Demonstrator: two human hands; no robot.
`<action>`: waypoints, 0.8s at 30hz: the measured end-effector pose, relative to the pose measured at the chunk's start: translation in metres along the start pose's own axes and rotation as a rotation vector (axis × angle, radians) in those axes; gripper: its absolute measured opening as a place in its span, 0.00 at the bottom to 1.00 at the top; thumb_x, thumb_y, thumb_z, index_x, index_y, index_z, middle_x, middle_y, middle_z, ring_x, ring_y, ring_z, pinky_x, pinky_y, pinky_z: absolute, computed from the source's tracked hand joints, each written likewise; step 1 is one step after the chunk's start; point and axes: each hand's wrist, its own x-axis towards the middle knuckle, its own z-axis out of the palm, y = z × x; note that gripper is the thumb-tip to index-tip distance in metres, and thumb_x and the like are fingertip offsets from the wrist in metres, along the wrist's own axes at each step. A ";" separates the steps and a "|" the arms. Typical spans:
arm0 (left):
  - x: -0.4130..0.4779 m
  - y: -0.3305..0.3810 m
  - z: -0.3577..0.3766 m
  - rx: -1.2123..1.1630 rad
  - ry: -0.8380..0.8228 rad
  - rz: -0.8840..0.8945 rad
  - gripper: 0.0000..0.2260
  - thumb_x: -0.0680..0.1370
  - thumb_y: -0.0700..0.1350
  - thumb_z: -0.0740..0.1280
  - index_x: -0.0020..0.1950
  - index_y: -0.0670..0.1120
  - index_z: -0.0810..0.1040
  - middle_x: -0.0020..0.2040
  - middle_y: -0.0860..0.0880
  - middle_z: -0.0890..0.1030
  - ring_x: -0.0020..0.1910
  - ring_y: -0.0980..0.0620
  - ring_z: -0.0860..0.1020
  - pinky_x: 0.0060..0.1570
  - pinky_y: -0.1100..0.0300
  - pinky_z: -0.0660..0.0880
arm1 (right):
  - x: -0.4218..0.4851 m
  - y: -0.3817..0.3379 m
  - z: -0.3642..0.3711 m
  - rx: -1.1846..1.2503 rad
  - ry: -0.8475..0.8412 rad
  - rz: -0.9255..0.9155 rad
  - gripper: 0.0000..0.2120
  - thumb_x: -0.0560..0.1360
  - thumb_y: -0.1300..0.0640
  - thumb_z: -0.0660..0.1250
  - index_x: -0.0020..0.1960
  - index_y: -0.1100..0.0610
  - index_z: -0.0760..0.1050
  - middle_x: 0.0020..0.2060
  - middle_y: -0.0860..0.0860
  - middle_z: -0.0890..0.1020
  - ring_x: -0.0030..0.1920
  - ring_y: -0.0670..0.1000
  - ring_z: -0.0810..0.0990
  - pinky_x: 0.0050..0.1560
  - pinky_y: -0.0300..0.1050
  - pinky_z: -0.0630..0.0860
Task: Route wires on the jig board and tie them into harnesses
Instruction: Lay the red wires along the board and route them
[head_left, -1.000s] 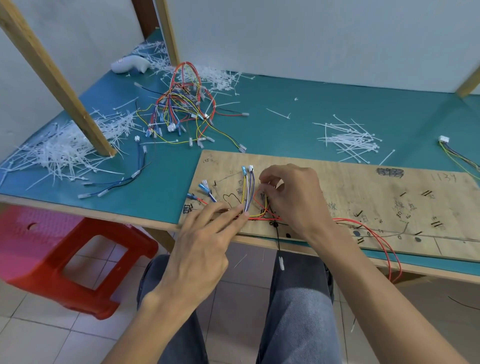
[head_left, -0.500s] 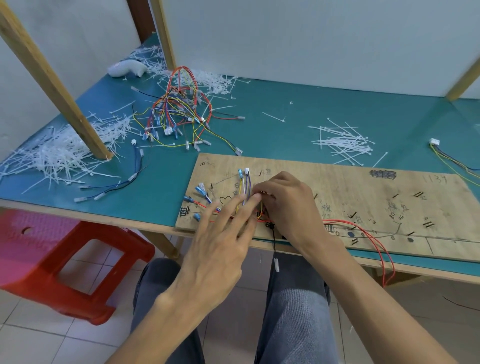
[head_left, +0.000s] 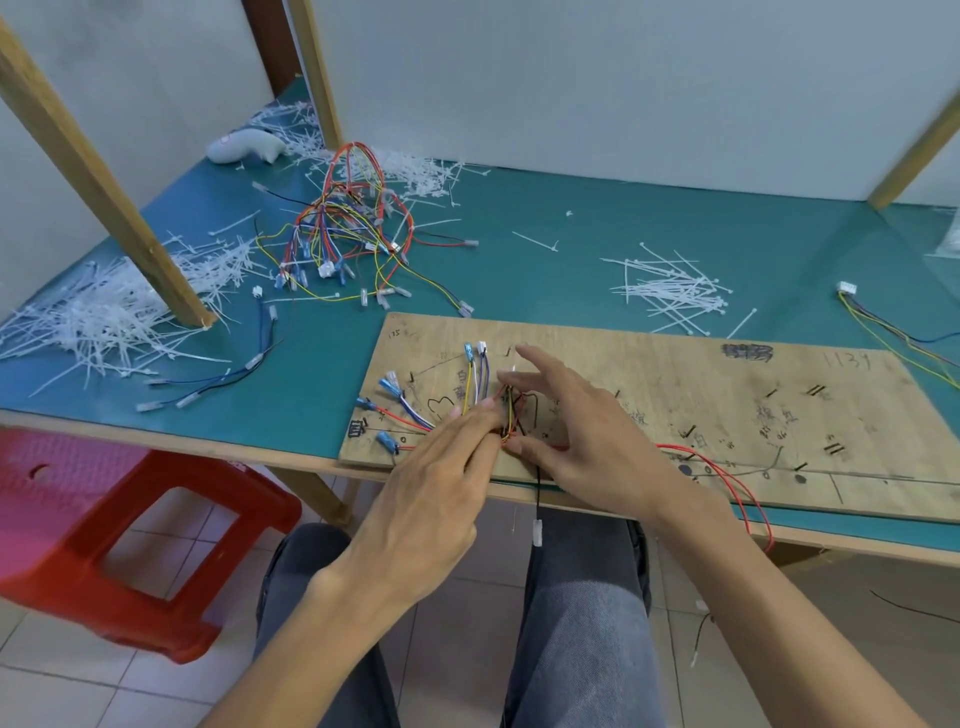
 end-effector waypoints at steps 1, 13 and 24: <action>0.000 0.001 0.000 0.000 -0.004 -0.008 0.32 0.66 0.27 0.69 0.70 0.41 0.75 0.75 0.46 0.69 0.77 0.48 0.66 0.80 0.53 0.56 | 0.001 0.001 0.000 0.035 0.010 0.023 0.43 0.76 0.51 0.78 0.83 0.50 0.57 0.73 0.41 0.77 0.75 0.44 0.72 0.73 0.32 0.63; 0.002 0.007 0.010 -0.167 -0.035 -0.116 0.48 0.60 0.25 0.74 0.76 0.47 0.61 0.78 0.47 0.63 0.79 0.48 0.65 0.78 0.59 0.57 | 0.012 -0.005 -0.008 0.062 0.014 0.050 0.42 0.78 0.53 0.77 0.83 0.52 0.55 0.71 0.44 0.79 0.63 0.50 0.82 0.65 0.44 0.74; 0.005 0.007 0.014 -0.239 -0.002 -0.132 0.47 0.66 0.25 0.71 0.80 0.48 0.57 0.80 0.50 0.59 0.82 0.51 0.59 0.80 0.61 0.56 | 0.012 -0.011 -0.004 -0.172 0.055 -0.036 0.32 0.83 0.56 0.70 0.81 0.57 0.59 0.68 0.50 0.82 0.69 0.53 0.73 0.58 0.54 0.78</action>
